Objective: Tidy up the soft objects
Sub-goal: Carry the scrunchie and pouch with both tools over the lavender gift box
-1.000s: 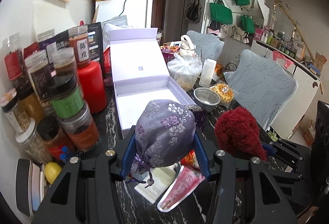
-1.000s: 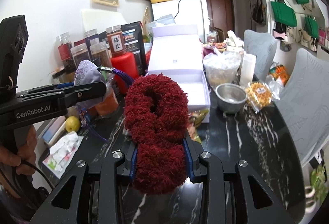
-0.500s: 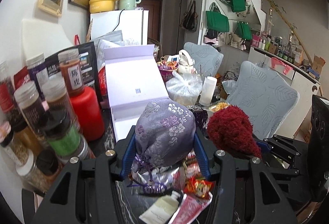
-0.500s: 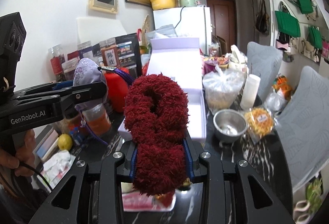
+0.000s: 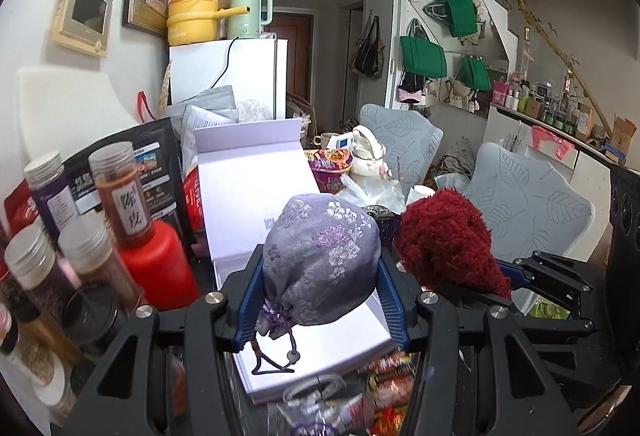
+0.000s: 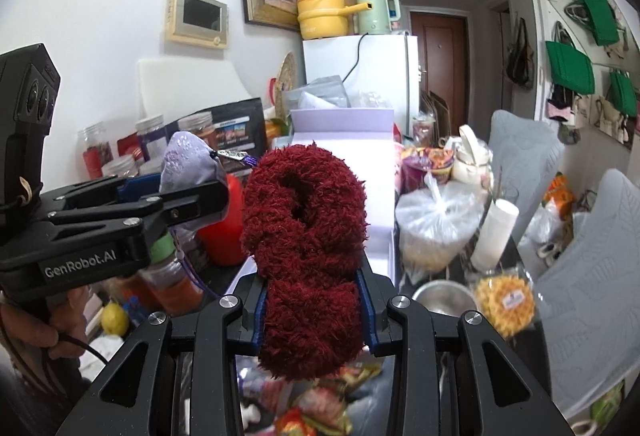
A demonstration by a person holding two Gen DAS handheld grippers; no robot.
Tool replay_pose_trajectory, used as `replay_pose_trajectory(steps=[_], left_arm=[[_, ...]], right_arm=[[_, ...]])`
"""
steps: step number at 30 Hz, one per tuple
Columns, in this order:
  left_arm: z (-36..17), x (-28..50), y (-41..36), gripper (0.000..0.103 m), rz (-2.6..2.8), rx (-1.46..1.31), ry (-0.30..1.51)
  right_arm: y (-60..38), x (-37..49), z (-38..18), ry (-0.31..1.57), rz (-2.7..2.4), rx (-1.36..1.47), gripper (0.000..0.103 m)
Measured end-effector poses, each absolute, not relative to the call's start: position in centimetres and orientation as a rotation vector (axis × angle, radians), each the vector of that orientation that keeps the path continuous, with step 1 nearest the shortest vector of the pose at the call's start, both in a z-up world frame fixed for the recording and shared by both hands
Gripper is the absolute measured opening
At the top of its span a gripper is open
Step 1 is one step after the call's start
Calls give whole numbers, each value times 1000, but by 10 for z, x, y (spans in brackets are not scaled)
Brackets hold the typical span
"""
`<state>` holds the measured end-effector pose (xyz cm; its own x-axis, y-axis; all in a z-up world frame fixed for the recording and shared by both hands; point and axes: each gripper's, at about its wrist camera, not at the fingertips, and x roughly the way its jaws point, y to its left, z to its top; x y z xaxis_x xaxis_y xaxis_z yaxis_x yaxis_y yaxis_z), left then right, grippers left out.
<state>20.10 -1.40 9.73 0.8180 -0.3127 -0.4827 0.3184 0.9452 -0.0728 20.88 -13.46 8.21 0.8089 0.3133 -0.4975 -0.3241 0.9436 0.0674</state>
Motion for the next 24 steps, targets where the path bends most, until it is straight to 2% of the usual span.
replay_pose_trajectory(steps=[13,24], left_arm=[[92,269,-15,51,-315,-12,518],[60,328,-12,51,-269,-16,599]], right_arm=[[-131,283,79,535,344,-40,35],[-125,340,58,586,361,-39,36]])
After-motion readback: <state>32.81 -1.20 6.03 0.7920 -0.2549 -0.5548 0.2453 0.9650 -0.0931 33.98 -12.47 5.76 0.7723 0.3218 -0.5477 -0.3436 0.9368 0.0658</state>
